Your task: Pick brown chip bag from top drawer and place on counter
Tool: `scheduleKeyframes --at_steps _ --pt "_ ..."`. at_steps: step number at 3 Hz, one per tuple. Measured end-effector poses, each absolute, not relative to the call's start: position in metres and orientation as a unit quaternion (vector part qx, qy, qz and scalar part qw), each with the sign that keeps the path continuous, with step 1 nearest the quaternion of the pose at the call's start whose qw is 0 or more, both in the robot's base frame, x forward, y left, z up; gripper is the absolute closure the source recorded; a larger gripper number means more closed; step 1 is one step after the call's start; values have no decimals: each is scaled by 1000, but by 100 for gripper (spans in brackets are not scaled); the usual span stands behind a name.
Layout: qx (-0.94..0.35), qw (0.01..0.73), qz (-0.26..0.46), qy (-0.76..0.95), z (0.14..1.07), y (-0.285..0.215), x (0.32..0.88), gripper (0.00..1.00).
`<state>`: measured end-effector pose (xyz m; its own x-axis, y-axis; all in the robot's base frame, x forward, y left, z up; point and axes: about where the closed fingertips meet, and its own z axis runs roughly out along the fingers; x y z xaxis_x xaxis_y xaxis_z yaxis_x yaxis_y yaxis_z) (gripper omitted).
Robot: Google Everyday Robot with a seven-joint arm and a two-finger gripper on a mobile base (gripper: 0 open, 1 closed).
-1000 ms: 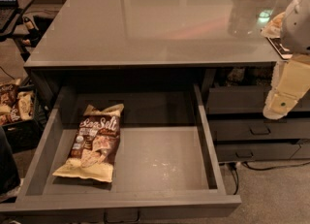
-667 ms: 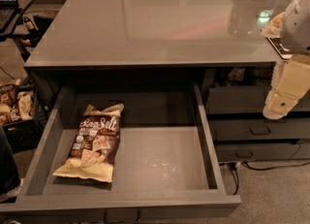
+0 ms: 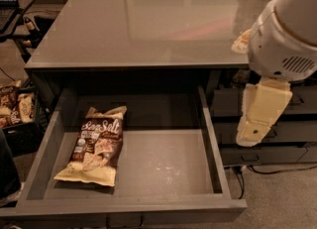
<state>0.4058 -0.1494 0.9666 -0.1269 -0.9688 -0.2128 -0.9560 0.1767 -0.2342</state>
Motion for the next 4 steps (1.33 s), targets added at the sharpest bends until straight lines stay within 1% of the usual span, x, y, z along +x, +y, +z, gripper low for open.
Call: scheduleKeyframes --at_steps 1,2,3,4 --pt "-670 145 13 728 960 -110 396 0" --pt "-671 149 10 726 963 -108 396 0" --pt "-680 167 10 714 960 -95 396 0" --pt "-687 186 15 702 935 -57 413 0"
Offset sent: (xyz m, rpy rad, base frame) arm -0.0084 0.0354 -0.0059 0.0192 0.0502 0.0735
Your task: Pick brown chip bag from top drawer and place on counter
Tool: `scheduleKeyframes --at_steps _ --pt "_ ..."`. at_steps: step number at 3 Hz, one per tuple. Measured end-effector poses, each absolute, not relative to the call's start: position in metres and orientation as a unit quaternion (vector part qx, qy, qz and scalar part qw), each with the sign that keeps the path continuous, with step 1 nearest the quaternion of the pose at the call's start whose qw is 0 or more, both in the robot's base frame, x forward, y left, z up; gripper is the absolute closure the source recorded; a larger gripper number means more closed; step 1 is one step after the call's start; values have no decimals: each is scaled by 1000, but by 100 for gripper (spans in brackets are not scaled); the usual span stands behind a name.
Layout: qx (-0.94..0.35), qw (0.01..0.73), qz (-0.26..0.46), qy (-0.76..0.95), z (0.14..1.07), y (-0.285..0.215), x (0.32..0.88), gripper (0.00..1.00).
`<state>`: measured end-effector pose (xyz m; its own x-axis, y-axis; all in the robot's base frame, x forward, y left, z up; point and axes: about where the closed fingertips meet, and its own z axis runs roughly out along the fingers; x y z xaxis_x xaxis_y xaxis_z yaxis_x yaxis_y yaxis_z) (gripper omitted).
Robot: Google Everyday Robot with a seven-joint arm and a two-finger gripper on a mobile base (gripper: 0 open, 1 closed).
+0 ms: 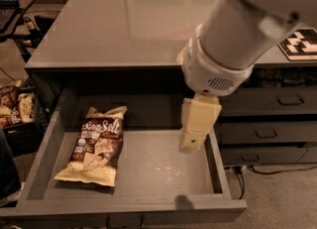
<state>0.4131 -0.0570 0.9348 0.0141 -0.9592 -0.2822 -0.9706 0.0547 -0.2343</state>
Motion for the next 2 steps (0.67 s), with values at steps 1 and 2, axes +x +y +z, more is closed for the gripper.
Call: scheduleKeyframes --at_steps 1,2 --pt "-699 205 25 684 913 -18 433 0" --pt "-699 205 25 684 913 -18 433 0"
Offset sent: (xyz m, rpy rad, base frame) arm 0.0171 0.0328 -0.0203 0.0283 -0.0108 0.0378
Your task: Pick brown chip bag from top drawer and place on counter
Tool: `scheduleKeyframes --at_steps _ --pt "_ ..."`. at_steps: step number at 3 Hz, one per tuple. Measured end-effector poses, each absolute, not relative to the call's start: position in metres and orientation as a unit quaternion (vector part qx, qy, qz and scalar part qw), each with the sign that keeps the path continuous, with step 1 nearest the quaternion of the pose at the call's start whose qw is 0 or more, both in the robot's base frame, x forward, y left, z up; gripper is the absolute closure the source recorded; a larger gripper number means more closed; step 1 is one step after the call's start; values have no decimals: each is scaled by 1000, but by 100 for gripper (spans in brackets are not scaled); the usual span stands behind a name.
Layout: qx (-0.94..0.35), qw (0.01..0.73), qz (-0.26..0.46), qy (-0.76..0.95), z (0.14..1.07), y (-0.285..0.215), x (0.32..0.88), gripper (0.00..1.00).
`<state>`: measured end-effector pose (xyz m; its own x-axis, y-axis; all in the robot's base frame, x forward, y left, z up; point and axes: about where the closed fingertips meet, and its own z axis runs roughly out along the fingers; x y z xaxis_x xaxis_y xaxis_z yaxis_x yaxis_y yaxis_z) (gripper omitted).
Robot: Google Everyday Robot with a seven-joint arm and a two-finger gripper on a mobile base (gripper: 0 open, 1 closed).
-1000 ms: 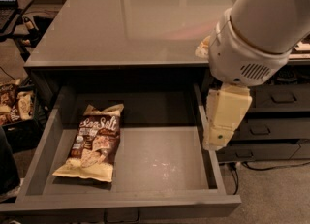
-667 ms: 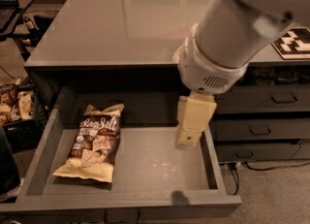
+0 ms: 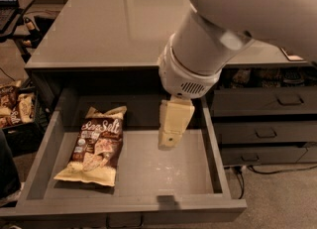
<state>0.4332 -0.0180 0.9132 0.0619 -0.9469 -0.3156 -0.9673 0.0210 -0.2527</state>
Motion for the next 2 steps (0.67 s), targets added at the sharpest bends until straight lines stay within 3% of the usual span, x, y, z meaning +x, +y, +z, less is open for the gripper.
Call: scheduleKeyframes --at_steps 2 --pt "-681 169 67 709 837 33 444 0"
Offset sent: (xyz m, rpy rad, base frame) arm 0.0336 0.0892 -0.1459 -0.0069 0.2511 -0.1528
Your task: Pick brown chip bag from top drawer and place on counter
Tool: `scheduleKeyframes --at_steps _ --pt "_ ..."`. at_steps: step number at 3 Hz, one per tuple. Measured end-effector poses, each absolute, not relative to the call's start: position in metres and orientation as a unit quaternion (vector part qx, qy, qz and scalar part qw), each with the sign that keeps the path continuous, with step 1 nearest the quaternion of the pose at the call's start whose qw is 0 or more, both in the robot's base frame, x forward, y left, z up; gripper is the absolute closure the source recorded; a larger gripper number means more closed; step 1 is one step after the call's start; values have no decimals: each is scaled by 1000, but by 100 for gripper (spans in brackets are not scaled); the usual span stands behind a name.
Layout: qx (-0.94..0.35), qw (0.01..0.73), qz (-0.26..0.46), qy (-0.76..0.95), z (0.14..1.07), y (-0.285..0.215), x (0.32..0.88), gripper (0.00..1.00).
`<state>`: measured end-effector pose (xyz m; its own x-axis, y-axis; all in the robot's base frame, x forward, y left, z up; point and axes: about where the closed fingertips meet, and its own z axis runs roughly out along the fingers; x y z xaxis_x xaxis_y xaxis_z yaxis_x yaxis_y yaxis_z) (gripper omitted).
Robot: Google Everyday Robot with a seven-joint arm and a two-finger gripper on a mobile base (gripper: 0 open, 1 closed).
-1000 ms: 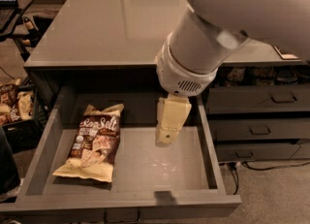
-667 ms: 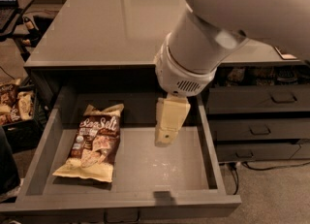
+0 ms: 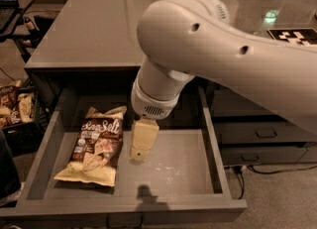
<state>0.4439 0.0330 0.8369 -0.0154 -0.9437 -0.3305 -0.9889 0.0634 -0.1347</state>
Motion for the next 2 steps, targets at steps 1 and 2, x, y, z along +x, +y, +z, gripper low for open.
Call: scheduleKeyframes --at_steps 1,2 --pt "-675 123 105 720 789 69 452 0" --pt "-675 127 106 719 786 75 453 0"
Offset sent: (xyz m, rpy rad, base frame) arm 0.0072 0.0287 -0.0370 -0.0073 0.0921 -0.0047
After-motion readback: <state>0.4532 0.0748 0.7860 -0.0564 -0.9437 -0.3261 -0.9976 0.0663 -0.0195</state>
